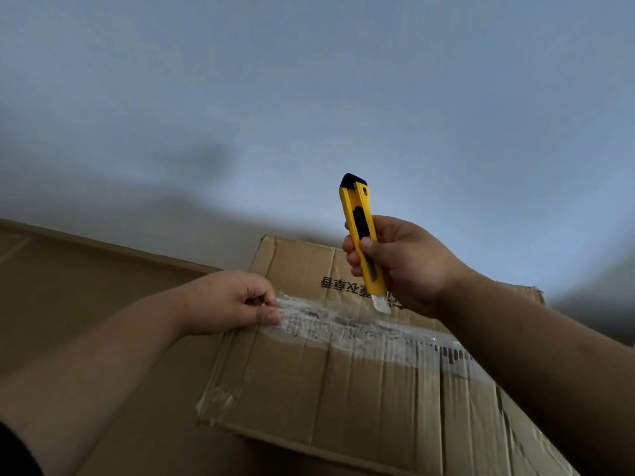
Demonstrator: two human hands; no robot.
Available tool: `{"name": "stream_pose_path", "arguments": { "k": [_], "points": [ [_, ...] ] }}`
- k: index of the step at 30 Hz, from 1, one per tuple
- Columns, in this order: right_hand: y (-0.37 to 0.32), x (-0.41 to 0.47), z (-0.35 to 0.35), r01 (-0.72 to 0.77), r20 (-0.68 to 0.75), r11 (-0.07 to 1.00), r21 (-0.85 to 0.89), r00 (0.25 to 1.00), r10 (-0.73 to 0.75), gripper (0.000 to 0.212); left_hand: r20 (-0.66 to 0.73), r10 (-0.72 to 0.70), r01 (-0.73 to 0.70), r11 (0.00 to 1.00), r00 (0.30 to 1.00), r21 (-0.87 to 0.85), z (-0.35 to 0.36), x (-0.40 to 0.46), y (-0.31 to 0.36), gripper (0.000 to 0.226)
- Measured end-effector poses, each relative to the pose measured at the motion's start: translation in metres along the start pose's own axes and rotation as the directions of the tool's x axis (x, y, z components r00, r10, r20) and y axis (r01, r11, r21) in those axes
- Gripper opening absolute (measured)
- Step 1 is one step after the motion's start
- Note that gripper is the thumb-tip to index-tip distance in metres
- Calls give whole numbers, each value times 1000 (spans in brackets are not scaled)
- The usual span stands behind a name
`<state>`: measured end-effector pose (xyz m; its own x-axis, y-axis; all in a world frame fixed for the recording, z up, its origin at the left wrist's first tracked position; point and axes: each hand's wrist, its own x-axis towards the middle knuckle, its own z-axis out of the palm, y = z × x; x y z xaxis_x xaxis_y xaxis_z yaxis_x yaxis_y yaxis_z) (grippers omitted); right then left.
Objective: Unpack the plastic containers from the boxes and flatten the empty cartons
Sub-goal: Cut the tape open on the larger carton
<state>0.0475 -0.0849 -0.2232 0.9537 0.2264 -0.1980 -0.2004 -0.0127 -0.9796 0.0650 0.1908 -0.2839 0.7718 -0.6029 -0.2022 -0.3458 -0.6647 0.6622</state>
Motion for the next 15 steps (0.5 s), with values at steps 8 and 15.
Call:
{"name": "stream_pose_path", "arguments": {
  "k": [8, 15],
  "points": [
    [-2, 7, 29, -72, 53, 947, -313, 994, 93, 27, -29, -31, 29, 997, 999, -64, -1, -4, 1, 25],
    [-13, 22, 60, 42, 166, 500, -865, 964, 207, 34, -147, -107, 27, 884, 983, -467, -4, -9, 6, 34]
  ]
}}
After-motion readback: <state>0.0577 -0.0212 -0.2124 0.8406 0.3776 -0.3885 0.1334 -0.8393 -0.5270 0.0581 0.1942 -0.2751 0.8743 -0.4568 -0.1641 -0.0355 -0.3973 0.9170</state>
